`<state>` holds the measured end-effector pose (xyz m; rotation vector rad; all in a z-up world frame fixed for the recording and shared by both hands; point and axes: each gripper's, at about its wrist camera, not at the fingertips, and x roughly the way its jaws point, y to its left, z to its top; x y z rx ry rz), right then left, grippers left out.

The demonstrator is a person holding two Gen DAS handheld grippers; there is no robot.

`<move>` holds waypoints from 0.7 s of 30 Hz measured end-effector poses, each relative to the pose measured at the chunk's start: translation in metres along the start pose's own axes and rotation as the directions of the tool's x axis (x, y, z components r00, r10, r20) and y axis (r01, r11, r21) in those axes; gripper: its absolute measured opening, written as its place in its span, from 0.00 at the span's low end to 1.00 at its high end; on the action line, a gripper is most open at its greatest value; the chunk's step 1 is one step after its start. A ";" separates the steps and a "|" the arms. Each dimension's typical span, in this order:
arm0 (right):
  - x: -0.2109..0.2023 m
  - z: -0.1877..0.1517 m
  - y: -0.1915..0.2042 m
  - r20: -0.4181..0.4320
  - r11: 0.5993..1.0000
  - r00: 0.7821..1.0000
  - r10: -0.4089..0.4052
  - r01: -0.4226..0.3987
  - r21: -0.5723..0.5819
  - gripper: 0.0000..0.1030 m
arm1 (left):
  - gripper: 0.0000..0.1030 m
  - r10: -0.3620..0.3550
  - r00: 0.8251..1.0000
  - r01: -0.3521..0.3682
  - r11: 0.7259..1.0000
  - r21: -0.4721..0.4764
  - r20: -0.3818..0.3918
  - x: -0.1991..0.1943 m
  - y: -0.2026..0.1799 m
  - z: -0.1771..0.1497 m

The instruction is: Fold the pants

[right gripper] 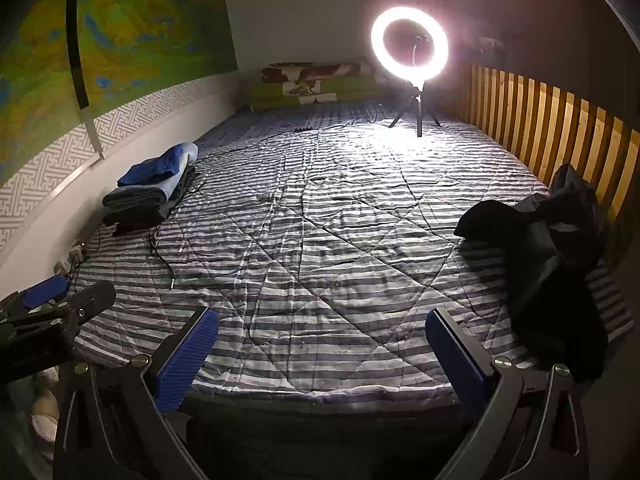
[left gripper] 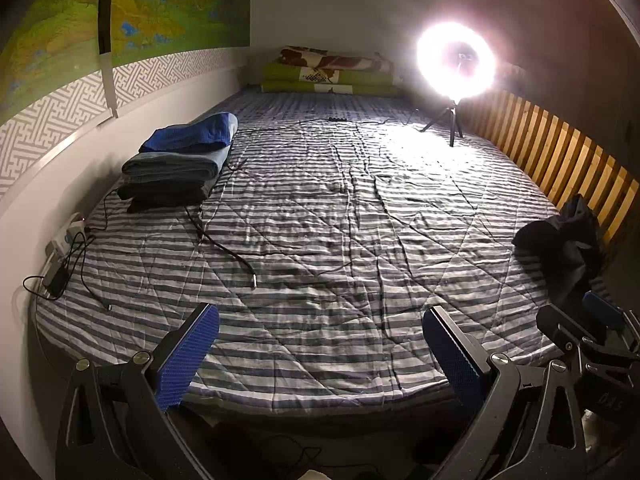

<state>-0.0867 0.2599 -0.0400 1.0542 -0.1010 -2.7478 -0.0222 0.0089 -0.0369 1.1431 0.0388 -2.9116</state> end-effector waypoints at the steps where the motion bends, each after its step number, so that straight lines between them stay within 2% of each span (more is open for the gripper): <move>1: 0.000 0.000 0.000 0.000 1.000 1.000 0.000 0.000 0.000 0.99 | 1.00 0.000 1.000 0.000 1.000 0.000 0.000 0.000 0.000 0.000; 11: 0.004 0.001 -0.005 -0.002 1.000 1.000 -0.020 0.020 0.008 0.99 | 1.00 -0.001 1.000 0.001 1.000 0.008 -0.012 0.009 -0.003 0.004; 18: 0.008 0.006 -0.029 0.058 0.997 0.996 -0.066 0.064 0.041 0.99 | 1.00 -0.017 1.000 0.018 0.999 0.026 -0.017 0.025 -0.014 0.012; 21: 0.016 0.011 -0.047 0.048 0.994 0.994 -0.100 0.097 0.059 0.99 | 1.00 -0.029 0.999 0.029 0.999 0.041 -0.019 0.035 -0.023 0.017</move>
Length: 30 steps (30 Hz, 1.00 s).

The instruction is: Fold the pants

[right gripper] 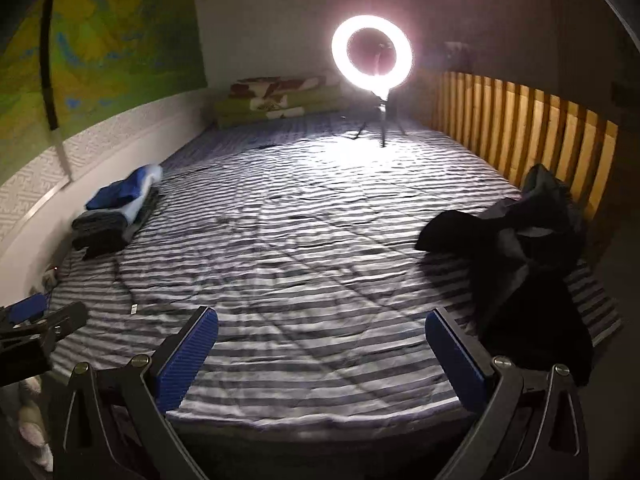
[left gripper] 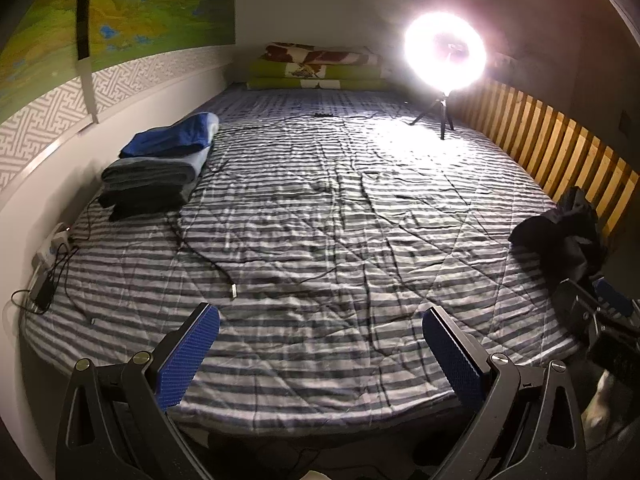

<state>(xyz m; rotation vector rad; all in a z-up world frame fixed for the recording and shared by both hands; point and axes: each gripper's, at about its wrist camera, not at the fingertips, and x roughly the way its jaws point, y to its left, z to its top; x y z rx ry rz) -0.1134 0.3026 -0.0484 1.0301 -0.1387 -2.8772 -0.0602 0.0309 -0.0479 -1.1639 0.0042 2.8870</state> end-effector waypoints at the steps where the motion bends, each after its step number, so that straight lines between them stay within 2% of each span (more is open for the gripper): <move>1: 0.006 0.003 -0.009 -0.010 1.000 1.000 -0.021 0.021 0.006 0.99 | 1.00 -0.001 1.000 0.001 1.000 0.009 -0.002 0.003 -0.003 0.002; 9: 0.032 0.025 -0.085 -0.052 0.980 0.983 -0.175 0.179 0.084 0.99 | 1.00 -0.038 0.999 0.039 0.995 0.087 -0.013 0.042 -0.041 0.024; 13: 0.046 0.044 -0.139 -0.064 0.950 0.958 -0.280 0.286 0.129 0.99 | 1.00 -0.050 0.999 0.052 0.992 0.118 -0.021 0.068 -0.059 0.037; 19: 0.073 0.066 -0.222 -0.133 0.888 0.918 -0.373 0.395 0.235 0.99 | 1.00 -0.078 0.997 0.081 0.987 0.139 -0.027 0.111 -0.079 0.058; 22: 0.091 0.072 -0.258 -0.183 0.854 0.885 -0.427 0.462 0.239 0.99 | 1.00 -0.088 0.996 0.091 0.985 0.149 -0.028 0.134 -0.086 0.068; 25: 0.110 0.074 -0.286 -0.240 0.828 0.866 -0.440 0.494 0.266 0.99 | 1.00 -0.083 0.996 0.086 0.982 0.171 -0.028 0.158 -0.092 0.076; 30: 0.140 0.069 -0.317 -0.328 0.804 0.849 -0.415 0.511 0.305 0.99 | 1.00 -0.069 0.997 0.075 0.979 0.189 -0.041 0.199 -0.089 0.081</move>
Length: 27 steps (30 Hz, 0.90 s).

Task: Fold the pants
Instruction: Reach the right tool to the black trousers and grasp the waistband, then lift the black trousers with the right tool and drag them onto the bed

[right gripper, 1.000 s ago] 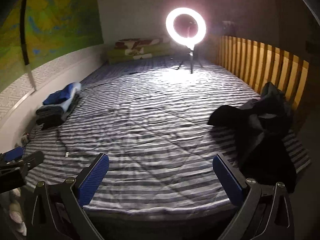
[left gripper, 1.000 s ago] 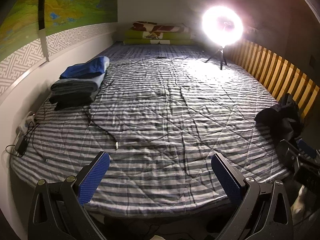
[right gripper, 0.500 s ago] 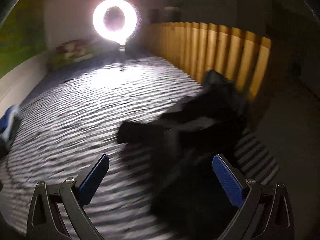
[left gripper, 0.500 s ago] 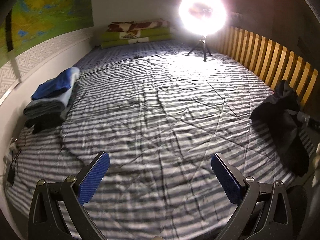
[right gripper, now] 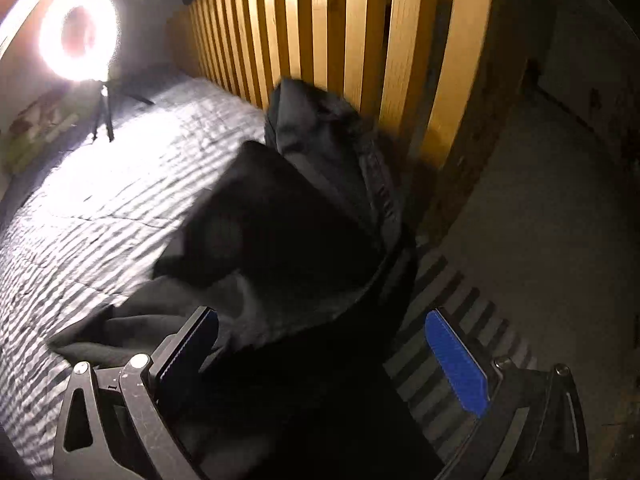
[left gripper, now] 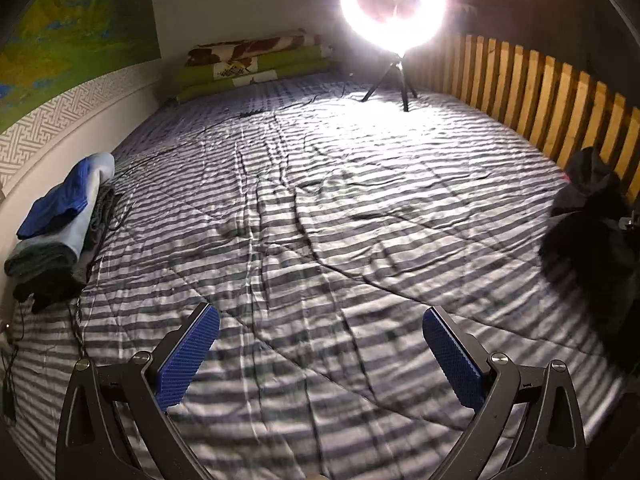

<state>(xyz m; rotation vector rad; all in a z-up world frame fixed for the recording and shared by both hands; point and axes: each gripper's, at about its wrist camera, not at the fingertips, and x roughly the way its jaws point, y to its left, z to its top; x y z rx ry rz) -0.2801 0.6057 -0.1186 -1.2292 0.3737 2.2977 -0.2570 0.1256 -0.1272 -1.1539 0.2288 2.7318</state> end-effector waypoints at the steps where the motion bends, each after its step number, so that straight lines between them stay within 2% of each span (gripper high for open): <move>1: 0.009 0.002 0.001 -0.030 1.000 1.000 0.010 -0.009 0.004 0.99 | 1.00 -0.001 1.000 0.001 1.000 -0.007 -0.003 0.005 0.003 -0.001; 5: 0.030 0.006 0.008 -0.081 0.999 0.996 0.027 -0.026 0.023 0.99 | 1.00 -0.019 1.000 0.018 0.997 -0.070 -0.016 0.026 0.023 -0.007; 7: 0.029 0.009 0.014 -0.082 0.999 0.996 0.030 -0.029 0.014 0.89 | 1.00 -0.036 0.998 0.031 0.996 -0.089 -0.048 0.038 0.033 -0.009; 9: 0.022 0.012 0.023 -0.074 1.000 0.997 0.000 -0.002 -0.028 0.50 | 1.00 -0.028 0.998 0.024 0.996 -0.090 -0.054 0.044 0.042 -0.010; 10: 0.016 0.016 0.029 -0.072 0.998 0.997 0.005 -0.009 -0.059 0.34 | 1.00 -0.018 0.999 0.013 0.996 -0.093 -0.050 0.044 0.047 -0.010; 13: -0.013 0.025 0.041 -0.036 0.995 0.998 0.050 -0.052 -0.082 0.17 | 0.99 -0.012 0.999 0.006 0.991 -0.137 -0.043 0.042 0.069 -0.006; 18: -0.078 0.031 0.085 0.061 0.979 0.986 0.155 -0.145 -0.146 0.13 | 0.99 -0.003 1.000 0.002 0.976 -0.218 -0.004 0.023 0.107 0.005; 21: -0.107 0.023 0.134 0.062 0.949 0.967 0.247 -0.229 -0.215 0.12 | 0.99 0.010 1.000 -0.004 0.969 -0.246 0.026 0.007 0.124 0.011; 24: -0.129 0.008 0.190 0.046 0.905 0.940 0.339 -0.312 -0.290 0.11 | 0.99 0.039 0.997 -0.018 0.960 -0.279 0.067 -0.011 0.146 0.015; 25: -0.133 0.002 0.224 0.042 0.878 0.925 0.377 -0.343 -0.335 0.11 | 0.99 0.052 0.996 -0.028 0.957 -0.290 0.075 -0.015 0.153 0.015; 27: -0.145 -0.016 0.266 0.021 0.832 0.902 0.430 -0.387 -0.397 0.11 | 0.99 0.084 0.993 -0.053 0.945 -0.324 0.084 -0.020 0.173 0.016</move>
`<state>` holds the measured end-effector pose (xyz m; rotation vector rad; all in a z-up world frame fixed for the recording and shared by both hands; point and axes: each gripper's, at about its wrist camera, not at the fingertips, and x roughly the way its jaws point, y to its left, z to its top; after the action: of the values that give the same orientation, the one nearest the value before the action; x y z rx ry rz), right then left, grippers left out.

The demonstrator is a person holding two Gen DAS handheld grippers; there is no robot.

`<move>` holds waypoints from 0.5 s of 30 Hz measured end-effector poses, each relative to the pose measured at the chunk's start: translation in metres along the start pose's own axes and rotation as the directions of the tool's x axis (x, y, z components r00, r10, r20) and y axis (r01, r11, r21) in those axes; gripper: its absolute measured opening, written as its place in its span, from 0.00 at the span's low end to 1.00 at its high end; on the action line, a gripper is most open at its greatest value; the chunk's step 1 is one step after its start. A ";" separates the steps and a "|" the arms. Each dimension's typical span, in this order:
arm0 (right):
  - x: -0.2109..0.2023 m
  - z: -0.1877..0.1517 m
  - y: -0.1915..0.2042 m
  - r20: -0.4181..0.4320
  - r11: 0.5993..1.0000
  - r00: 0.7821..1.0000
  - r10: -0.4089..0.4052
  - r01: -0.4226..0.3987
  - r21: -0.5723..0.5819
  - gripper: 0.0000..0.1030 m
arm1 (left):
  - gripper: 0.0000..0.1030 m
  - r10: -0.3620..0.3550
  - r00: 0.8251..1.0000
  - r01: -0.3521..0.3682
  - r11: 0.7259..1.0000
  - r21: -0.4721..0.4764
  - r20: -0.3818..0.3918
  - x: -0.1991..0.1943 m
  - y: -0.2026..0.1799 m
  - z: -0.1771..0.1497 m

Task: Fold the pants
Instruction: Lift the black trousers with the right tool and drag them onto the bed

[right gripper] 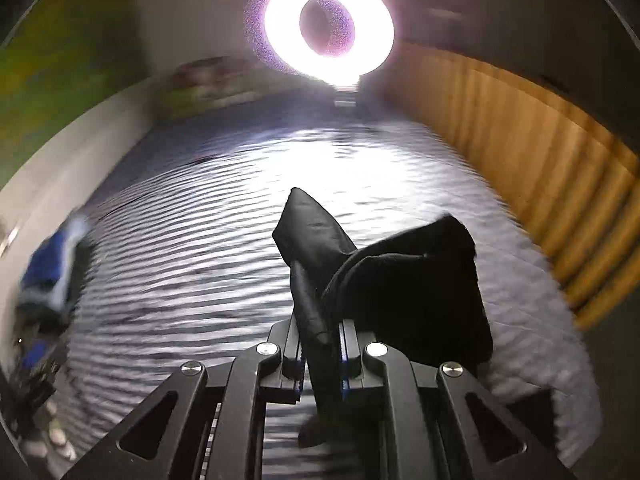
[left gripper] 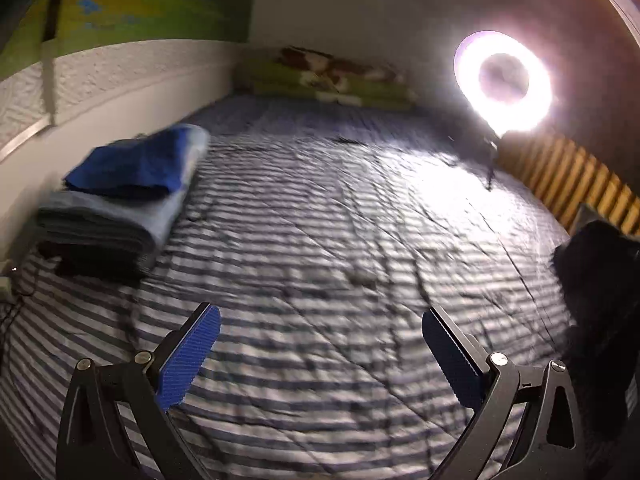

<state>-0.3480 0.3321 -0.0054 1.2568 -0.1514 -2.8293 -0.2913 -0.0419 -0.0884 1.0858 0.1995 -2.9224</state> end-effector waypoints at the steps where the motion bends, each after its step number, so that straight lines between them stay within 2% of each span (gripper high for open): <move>1: 0.006 -0.002 0.035 -0.010 0.998 0.998 0.060 -0.060 -0.035 0.11 | 0.99 0.020 1.000 -0.020 1.000 -0.024 0.004 0.000 0.013 0.004; 3: 0.015 -0.008 0.085 -0.027 0.985 0.988 0.155 -0.156 -0.079 0.11 | 0.99 0.064 0.998 -0.063 0.994 -0.086 0.004 0.002 0.043 0.011; 5: 0.030 -0.024 0.146 -0.064 0.953 0.960 0.273 -0.279 -0.119 0.11 | 0.99 0.115 0.993 -0.113 0.984 -0.135 0.003 0.003 0.070 0.017; 6: 0.036 -0.032 0.166 -0.093 0.941 0.949 0.300 -0.310 -0.133 0.12 | 0.99 0.134 0.991 -0.133 0.979 -0.153 0.001 0.003 0.083 0.019; 7: 0.049 -0.045 0.194 -0.167 0.923 0.930 0.328 -0.353 -0.153 0.17 | 0.99 0.144 0.990 -0.143 0.976 -0.167 -0.006 0.004 0.093 0.020; 9: 0.067 -0.069 0.225 -0.300 0.897 0.889 0.346 -0.407 -0.173 0.23 | 0.99 0.158 0.987 -0.158 0.965 -0.207 -0.016 0.003 0.114 0.021; 10: 0.072 -0.082 0.232 -0.340 0.884 0.870 0.358 -0.433 -0.176 0.24 | 0.99 0.160 0.987 -0.160 0.963 -0.218 -0.019 0.003 0.121 0.022; 11: 0.072 -0.093 0.235 -0.353 0.877 0.864 0.358 -0.441 -0.190 0.24 | 0.99 0.160 0.987 -0.160 0.962 -0.223 -0.021 0.003 0.126 0.021; 12: 0.068 -0.101 0.237 -0.351 0.872 0.864 0.361 -0.446 -0.203 0.26 | 0.99 0.152 0.988 -0.155 0.963 -0.220 -0.031 0.006 0.128 0.020; 14: 0.057 -0.107 0.215 -0.335 0.867 0.862 0.381 -0.459 -0.196 0.32 | 0.99 0.132 0.990 -0.140 0.969 -0.203 -0.052 0.011 0.126 0.016; 15: 0.051 -0.107 0.196 -0.318 0.876 0.866 0.387 -0.453 -0.168 0.39 | 0.99 0.107 0.992 -0.119 0.976 -0.183 -0.070 0.014 0.121 0.013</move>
<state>-0.3031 0.1251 -0.0940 1.3485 -0.0641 -2.2032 -0.3030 -0.1634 -0.1019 1.1166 0.3904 -2.7091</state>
